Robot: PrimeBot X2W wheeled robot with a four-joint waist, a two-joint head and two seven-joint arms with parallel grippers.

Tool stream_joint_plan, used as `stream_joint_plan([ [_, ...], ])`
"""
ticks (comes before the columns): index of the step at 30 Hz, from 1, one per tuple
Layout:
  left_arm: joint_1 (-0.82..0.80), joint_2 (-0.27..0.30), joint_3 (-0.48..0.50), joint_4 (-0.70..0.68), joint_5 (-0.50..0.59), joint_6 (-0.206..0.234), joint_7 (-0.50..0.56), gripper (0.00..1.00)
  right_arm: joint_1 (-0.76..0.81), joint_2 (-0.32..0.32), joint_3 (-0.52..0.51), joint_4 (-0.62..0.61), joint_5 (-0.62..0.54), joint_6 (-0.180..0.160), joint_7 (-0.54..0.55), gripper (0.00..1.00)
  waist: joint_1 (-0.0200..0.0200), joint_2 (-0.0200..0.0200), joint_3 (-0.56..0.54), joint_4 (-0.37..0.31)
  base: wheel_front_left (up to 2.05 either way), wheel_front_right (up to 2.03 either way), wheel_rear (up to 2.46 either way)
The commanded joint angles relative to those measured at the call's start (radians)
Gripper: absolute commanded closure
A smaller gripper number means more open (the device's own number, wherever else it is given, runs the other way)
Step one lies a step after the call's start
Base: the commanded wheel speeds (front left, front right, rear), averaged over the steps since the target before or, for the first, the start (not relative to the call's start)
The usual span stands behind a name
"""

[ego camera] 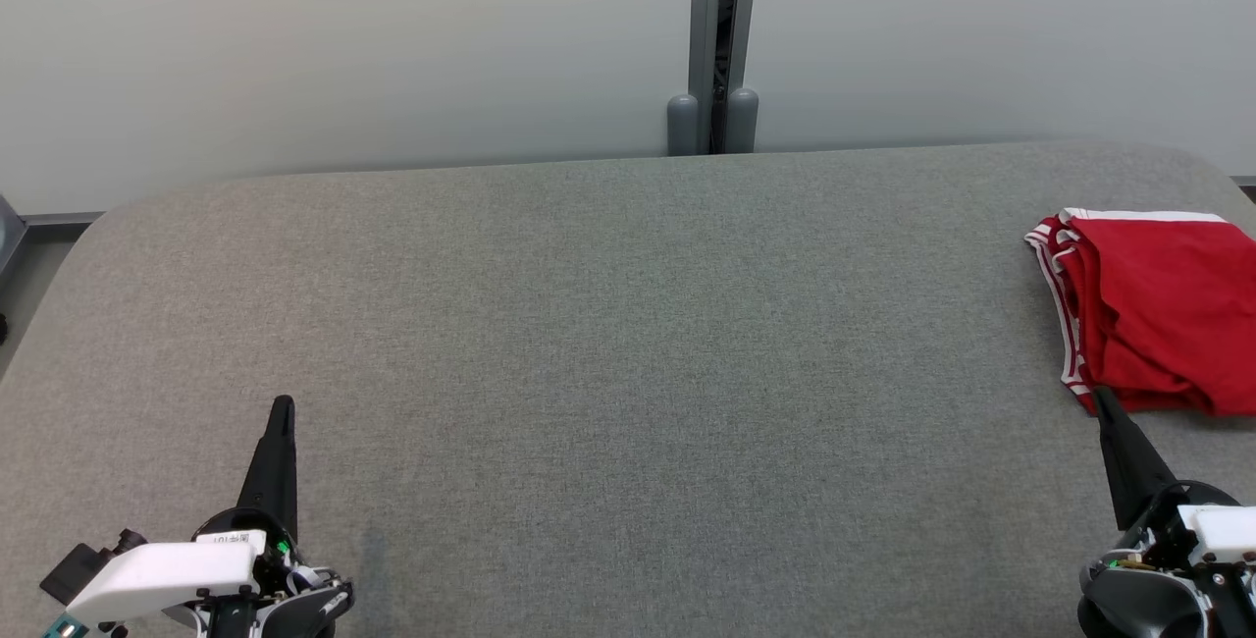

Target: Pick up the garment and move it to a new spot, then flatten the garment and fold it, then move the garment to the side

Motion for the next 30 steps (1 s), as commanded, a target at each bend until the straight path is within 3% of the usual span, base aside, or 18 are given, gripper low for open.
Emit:
stream_joint_plan([
  [1,-0.018,0.004,0.005,-0.002,0.001,-0.004,0.002,1.0,-0.004,-0.006,-0.003,0.0,0.003,0.002,0.001,1.0,0.0,0.0,0.0,0.0,0.0,0.0,0.0],
  [30,-0.018,0.003,0.007,-0.002,0.004,-0.004,0.004,1.0,-0.004,-0.006,-0.002,0.0,0.004,0.002,0.0,1.0,0.0,0.0,0.0,0.0,0.0,0.0,0.0],
])
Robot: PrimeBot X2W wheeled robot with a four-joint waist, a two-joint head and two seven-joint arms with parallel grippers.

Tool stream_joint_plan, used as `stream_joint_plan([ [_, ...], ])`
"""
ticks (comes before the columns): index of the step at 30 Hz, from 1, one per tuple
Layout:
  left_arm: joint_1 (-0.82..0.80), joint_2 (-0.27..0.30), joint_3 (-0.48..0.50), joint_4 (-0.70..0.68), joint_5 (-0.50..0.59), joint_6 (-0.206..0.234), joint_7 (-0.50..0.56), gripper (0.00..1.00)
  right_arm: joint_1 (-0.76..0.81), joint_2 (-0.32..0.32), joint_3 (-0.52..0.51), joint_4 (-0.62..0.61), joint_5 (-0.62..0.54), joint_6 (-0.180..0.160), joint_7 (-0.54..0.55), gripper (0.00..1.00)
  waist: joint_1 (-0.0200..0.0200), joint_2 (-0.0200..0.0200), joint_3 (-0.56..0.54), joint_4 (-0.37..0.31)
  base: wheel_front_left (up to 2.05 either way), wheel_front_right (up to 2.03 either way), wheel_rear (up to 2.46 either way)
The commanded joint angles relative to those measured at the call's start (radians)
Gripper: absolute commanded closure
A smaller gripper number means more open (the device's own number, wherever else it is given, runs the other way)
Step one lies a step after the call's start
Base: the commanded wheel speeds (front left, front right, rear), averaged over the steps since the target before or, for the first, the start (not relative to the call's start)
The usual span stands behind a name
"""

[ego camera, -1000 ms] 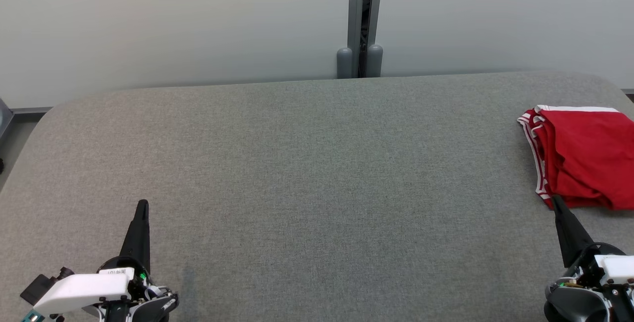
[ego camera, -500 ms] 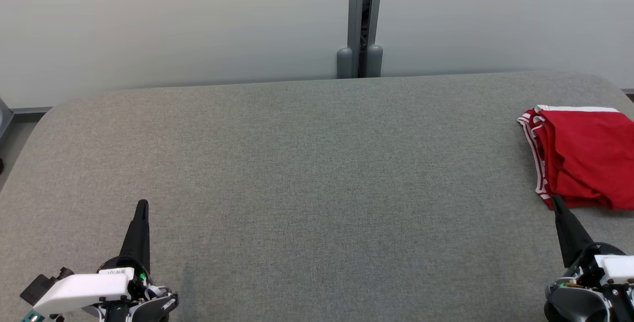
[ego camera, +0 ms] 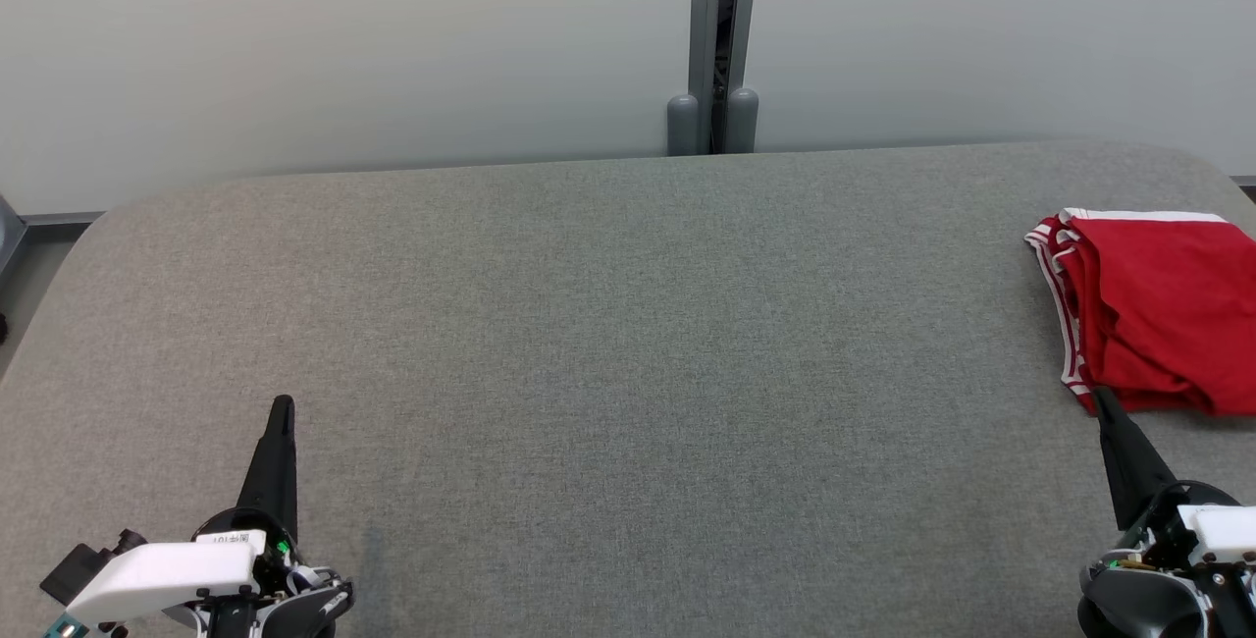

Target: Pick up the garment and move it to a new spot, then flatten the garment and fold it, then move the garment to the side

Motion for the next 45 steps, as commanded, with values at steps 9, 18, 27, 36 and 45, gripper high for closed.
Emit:
stream_joint_plan([
  [9,-0.018,0.004,0.005,-0.002,0.003,-0.004,0.004,1.0,-0.004,-0.006,-0.003,0.0,0.004,0.002,0.0,1.0,0.0,-0.0001,0.0,0.0,0.0,0.0,0.0],
  [18,-0.018,0.004,0.006,-0.002,0.003,-0.004,0.002,1.0,-0.004,-0.006,-0.003,0.0,0.004,0.002,0.0,1.0,0.0,-0.0001,0.0,0.0,0.0,0.0,0.0],
  [27,-0.018,0.003,0.006,-0.002,0.004,-0.003,0.003,1.0,-0.004,-0.006,-0.002,0.0,0.004,0.002,0.0,1.0,0.0,-0.0001,0.0,0.0,0.0,0.0,0.0],
  [36,-0.018,0.003,0.007,-0.002,0.005,-0.003,0.004,1.0,-0.004,-0.006,-0.002,0.0,0.004,0.002,-0.001,1.0,0.0,-0.0001,0.0,0.0,0.0,0.0,0.0],
  [45,-0.018,0.002,0.008,-0.002,0.005,-0.003,0.005,1.0,-0.004,-0.007,-0.002,0.0,0.005,0.002,-0.001,1.0,0.0,-0.0001,0.0,0.0,0.0,0.0,0.0],
])
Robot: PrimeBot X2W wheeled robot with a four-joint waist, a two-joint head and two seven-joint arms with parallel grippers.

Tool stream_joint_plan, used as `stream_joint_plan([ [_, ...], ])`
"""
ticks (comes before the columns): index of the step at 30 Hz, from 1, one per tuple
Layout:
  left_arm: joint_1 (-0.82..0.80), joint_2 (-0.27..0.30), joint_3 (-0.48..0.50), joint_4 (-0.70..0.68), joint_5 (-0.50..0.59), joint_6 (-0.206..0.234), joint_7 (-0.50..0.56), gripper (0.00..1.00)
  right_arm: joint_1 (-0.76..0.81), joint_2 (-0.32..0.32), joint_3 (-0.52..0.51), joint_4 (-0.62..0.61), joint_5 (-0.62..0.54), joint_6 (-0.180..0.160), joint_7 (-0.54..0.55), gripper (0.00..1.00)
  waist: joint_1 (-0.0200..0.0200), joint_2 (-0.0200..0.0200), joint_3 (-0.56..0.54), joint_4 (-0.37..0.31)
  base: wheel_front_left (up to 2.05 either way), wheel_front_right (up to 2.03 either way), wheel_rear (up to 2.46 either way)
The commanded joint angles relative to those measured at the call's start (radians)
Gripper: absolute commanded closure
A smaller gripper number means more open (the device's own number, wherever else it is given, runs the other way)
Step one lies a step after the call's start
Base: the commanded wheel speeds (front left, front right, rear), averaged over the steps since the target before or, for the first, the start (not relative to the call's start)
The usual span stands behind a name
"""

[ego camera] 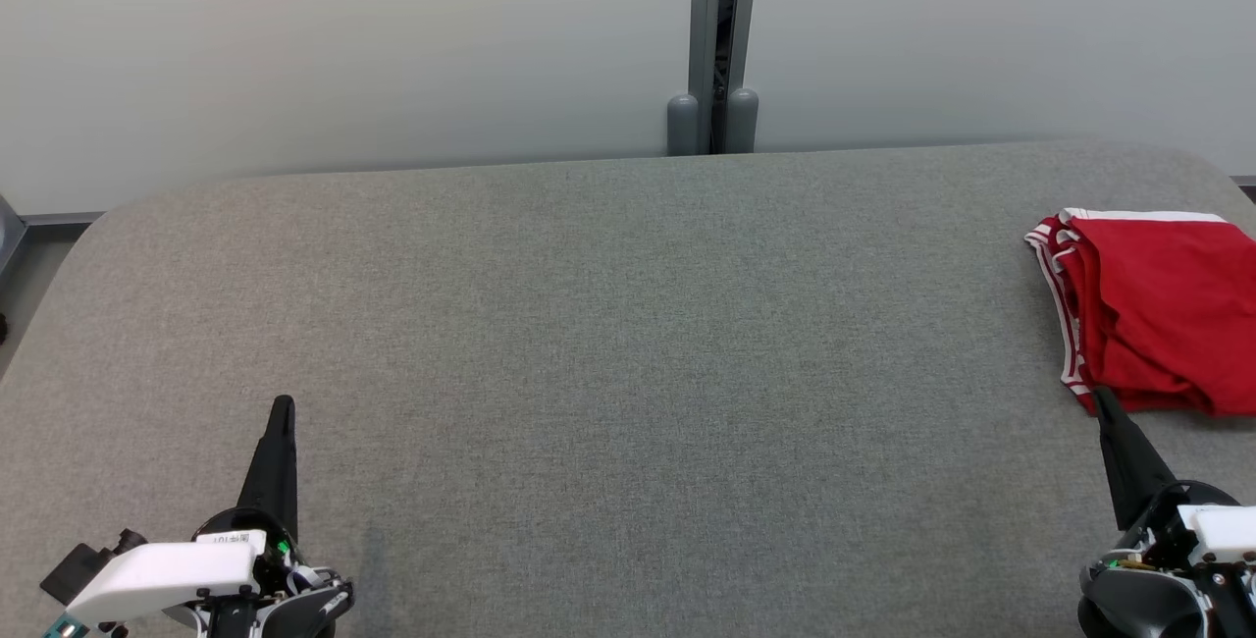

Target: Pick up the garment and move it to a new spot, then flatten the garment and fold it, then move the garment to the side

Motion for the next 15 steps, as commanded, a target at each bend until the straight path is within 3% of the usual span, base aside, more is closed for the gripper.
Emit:
stream_joint_plan([
  [1,-0.018,0.004,0.005,-0.002,0.003,-0.003,0.001,1.0,-0.004,-0.006,-0.003,0.0,0.004,0.002,-0.001,1.0,0.0,0.0,0.0,0.0,0.0,0.0,0.0],
  [15,-0.018,0.004,0.006,-0.002,0.003,-0.003,0.002,1.0,-0.004,-0.006,-0.002,-0.001,0.005,0.002,-0.001,1.0,0.0,0.0,0.0,0.0,0.0,0.0,0.0],
])
